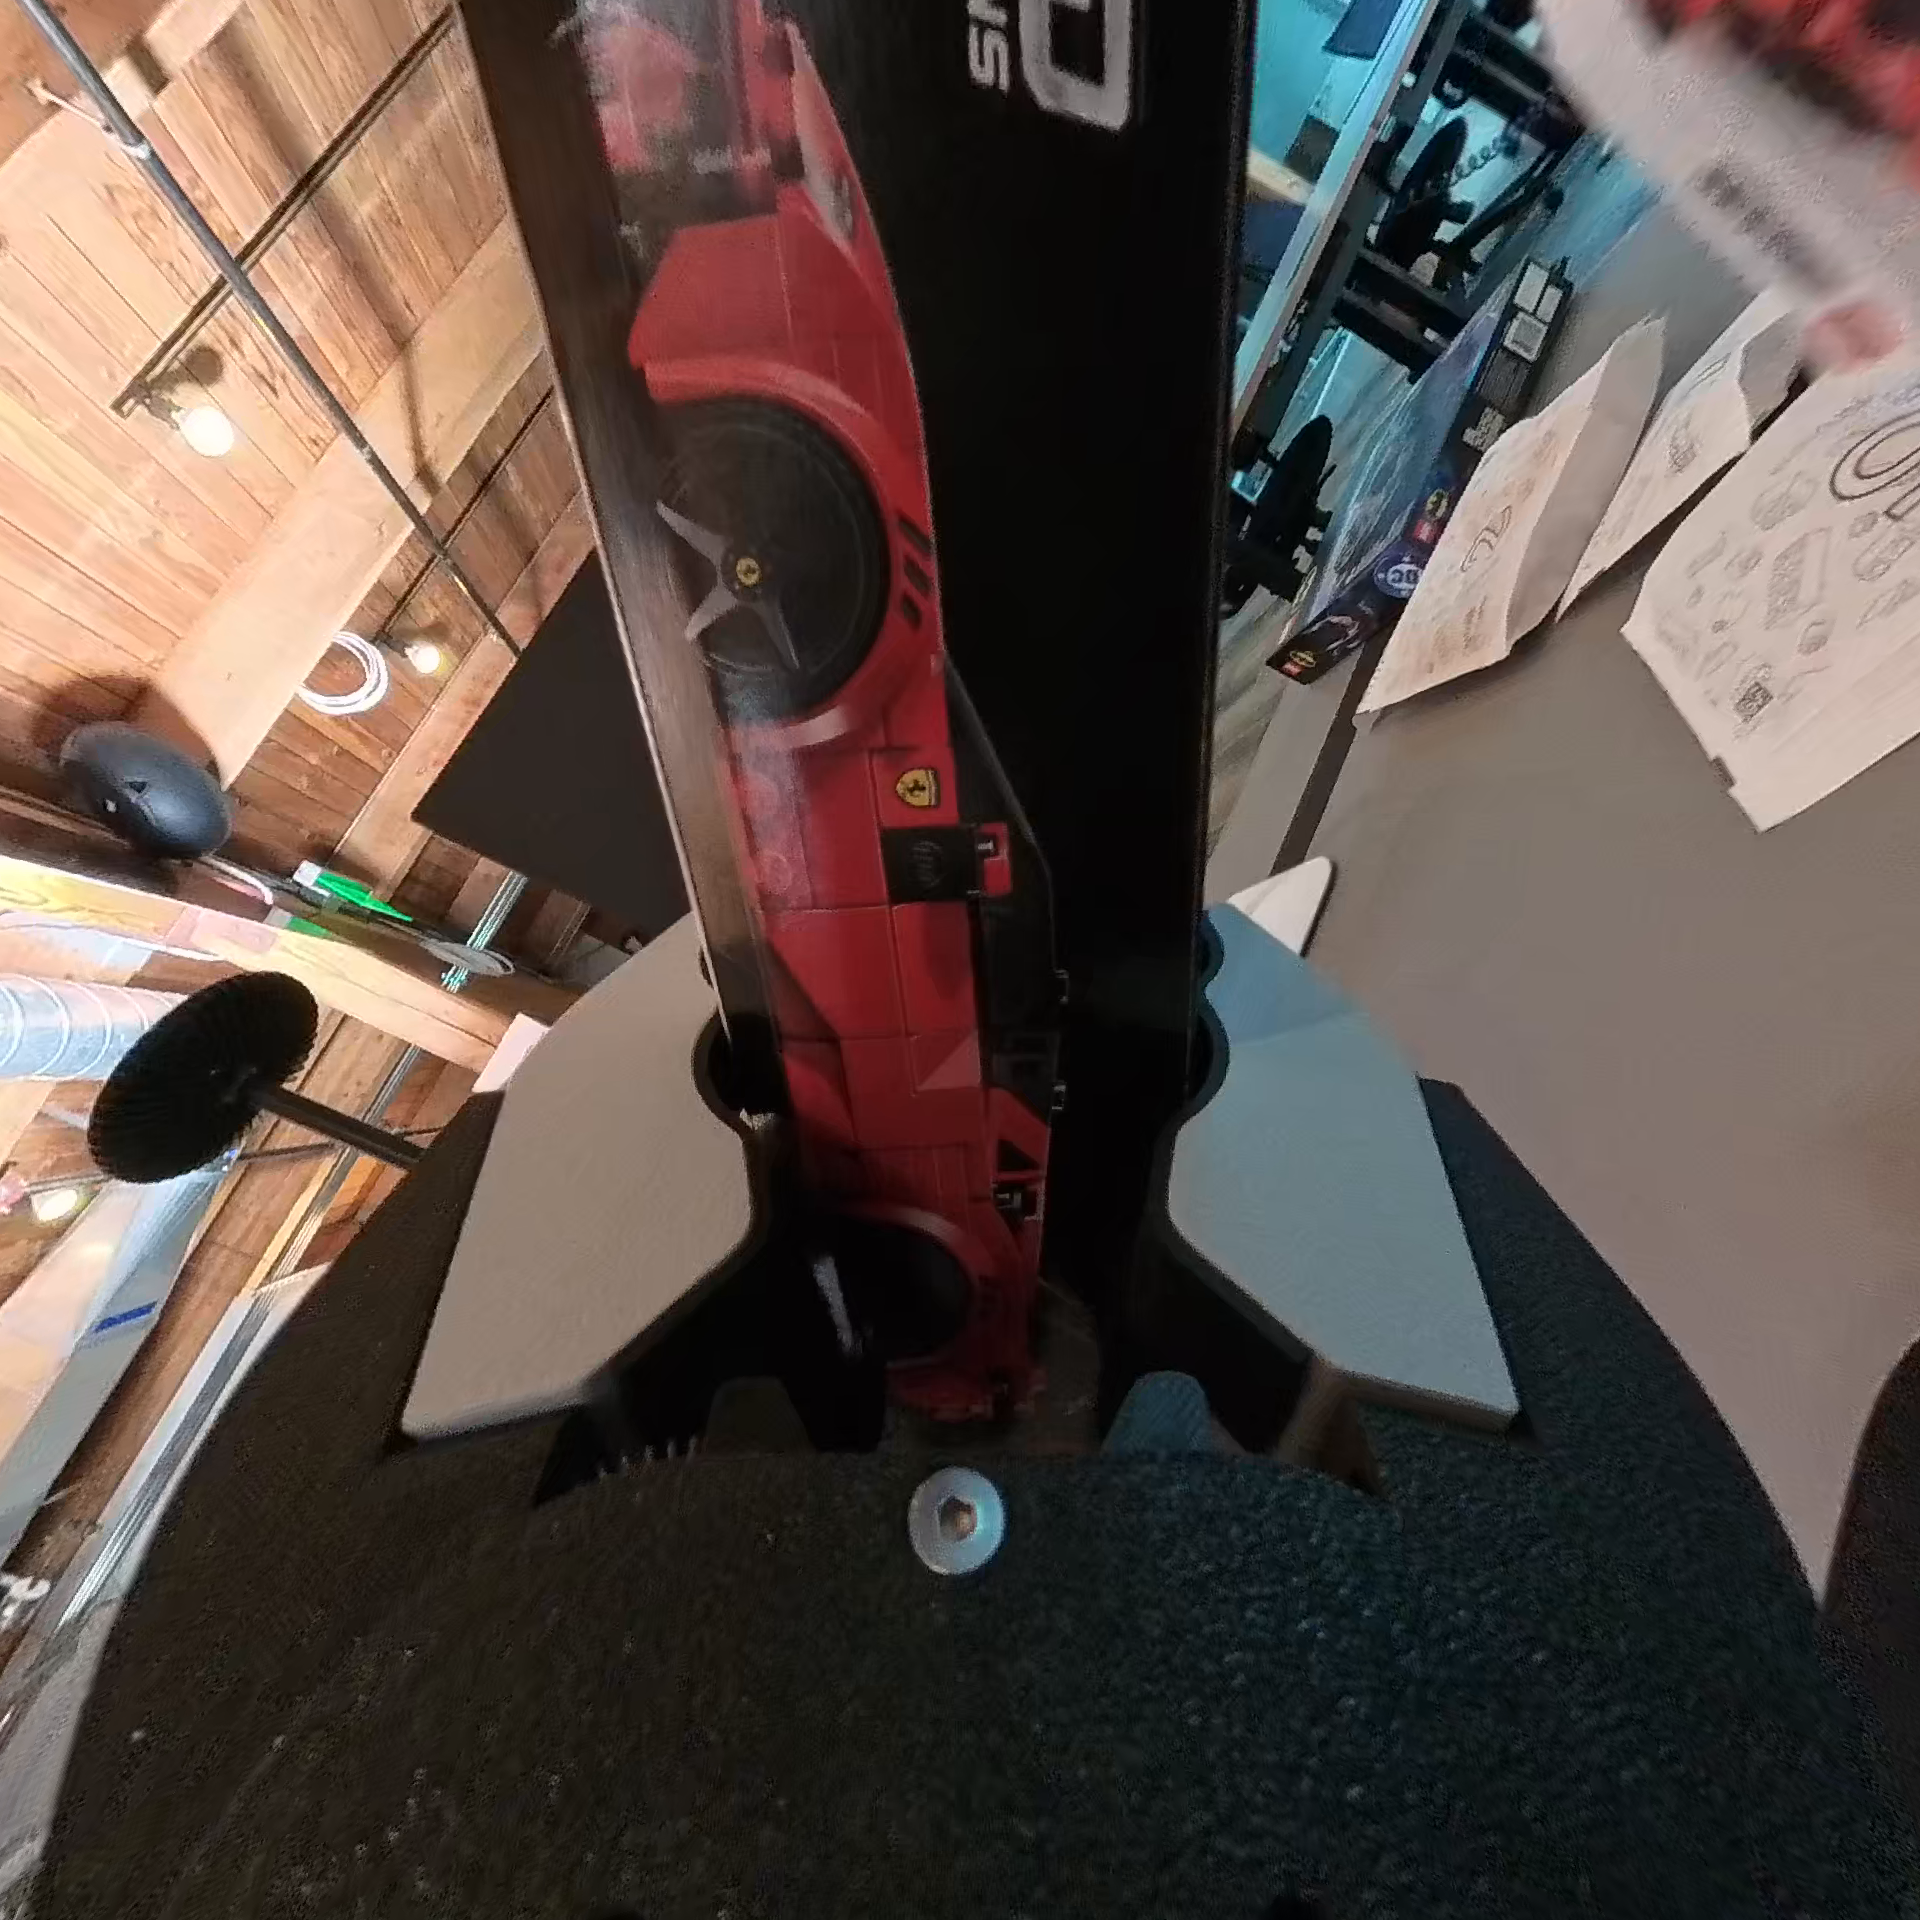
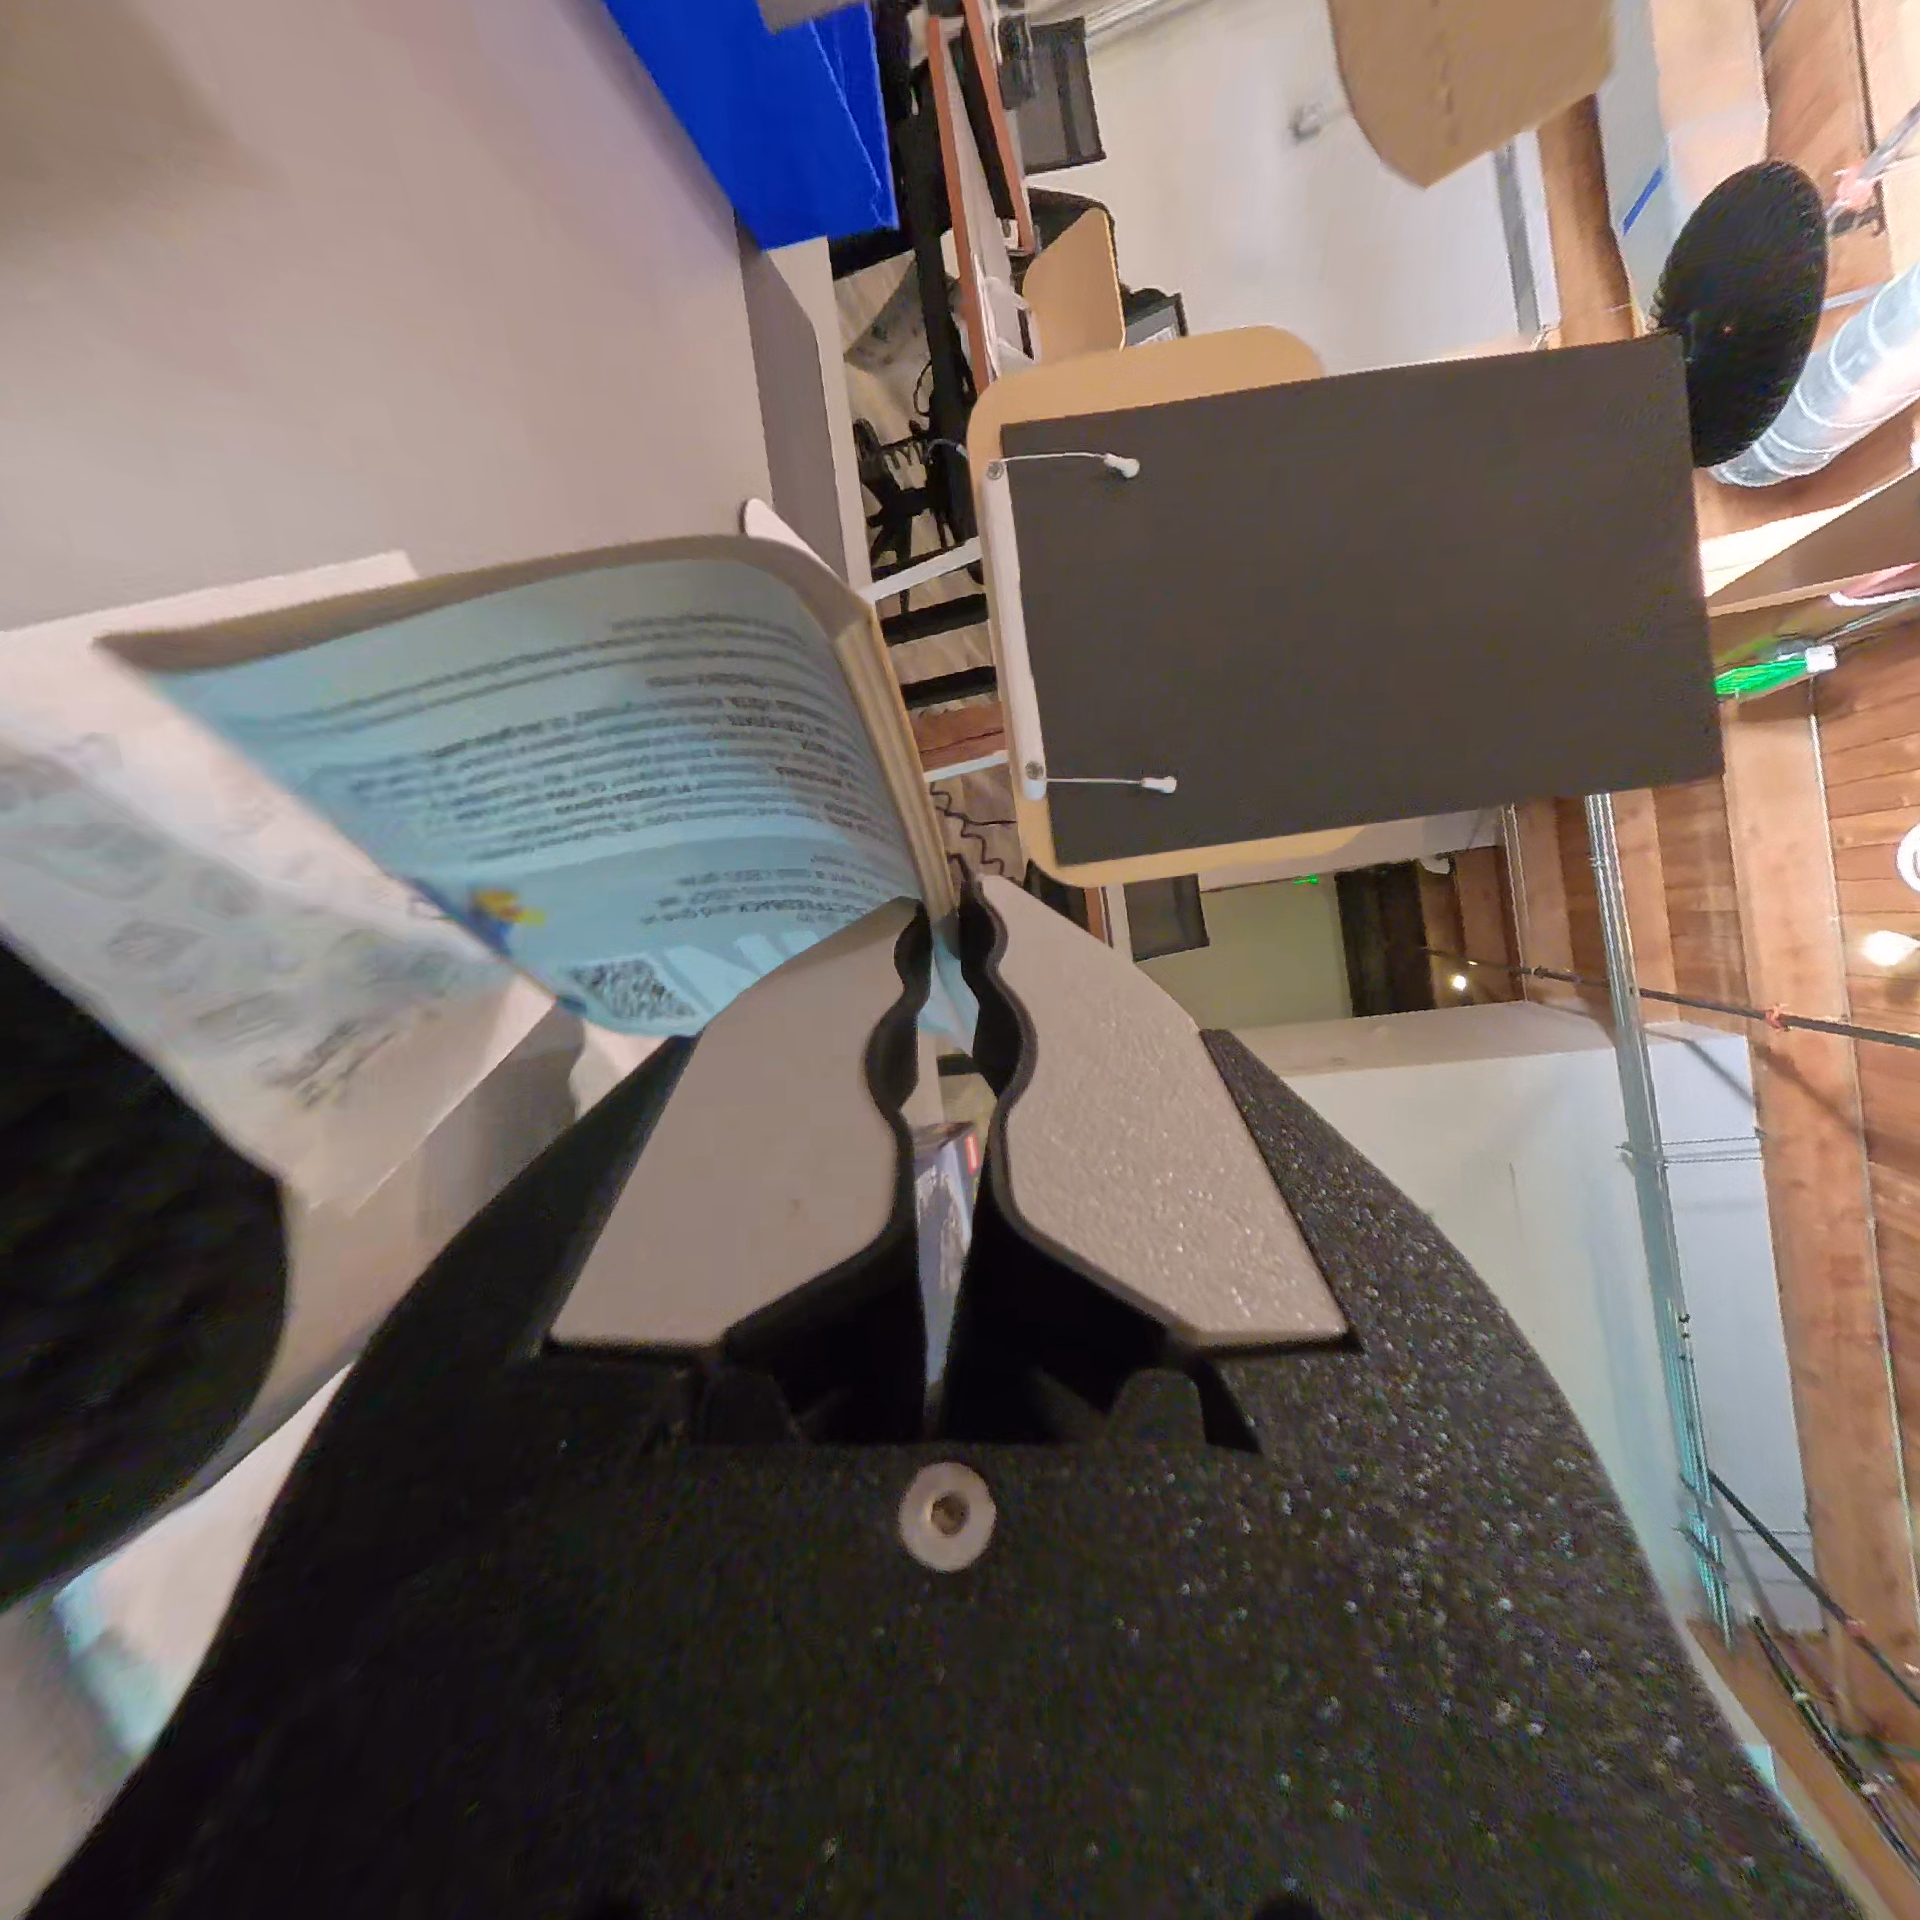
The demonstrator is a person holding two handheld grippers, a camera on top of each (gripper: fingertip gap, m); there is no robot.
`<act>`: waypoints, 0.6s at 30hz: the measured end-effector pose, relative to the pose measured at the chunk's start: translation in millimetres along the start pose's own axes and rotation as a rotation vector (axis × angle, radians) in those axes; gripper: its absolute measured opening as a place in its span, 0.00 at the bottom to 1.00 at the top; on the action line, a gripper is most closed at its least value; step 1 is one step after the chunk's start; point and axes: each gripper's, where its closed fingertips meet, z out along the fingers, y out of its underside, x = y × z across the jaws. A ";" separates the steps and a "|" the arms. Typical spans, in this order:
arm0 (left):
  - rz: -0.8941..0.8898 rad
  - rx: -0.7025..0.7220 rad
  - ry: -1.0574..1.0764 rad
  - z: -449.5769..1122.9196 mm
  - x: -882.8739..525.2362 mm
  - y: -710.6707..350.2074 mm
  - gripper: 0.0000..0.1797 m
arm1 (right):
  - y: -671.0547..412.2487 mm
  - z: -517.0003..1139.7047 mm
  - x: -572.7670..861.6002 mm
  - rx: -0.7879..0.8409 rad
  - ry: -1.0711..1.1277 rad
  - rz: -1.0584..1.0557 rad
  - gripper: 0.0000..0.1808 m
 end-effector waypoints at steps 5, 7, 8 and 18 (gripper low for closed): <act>0.012 0.032 0.016 3.0 6.4 -10.1 0.46 | 7.0 60.7 23.8 -0.012 0.100 0.017 0.02; 0.011 0.044 0.015 4.1 6.5 -12.0 0.46 | 14.0 87.1 7.3 -0.036 0.068 0.033 0.02; 0.006 0.053 0.015 3.8 6.2 -13.3 0.46 | 18.1 99.7 -8.8 -0.053 0.028 0.039 0.03; 0.056 0.093 0.029 1.3 -0.4 -27.4 0.46 | 7.2 97.4 -84.4 0.027 -0.257 0.249 0.27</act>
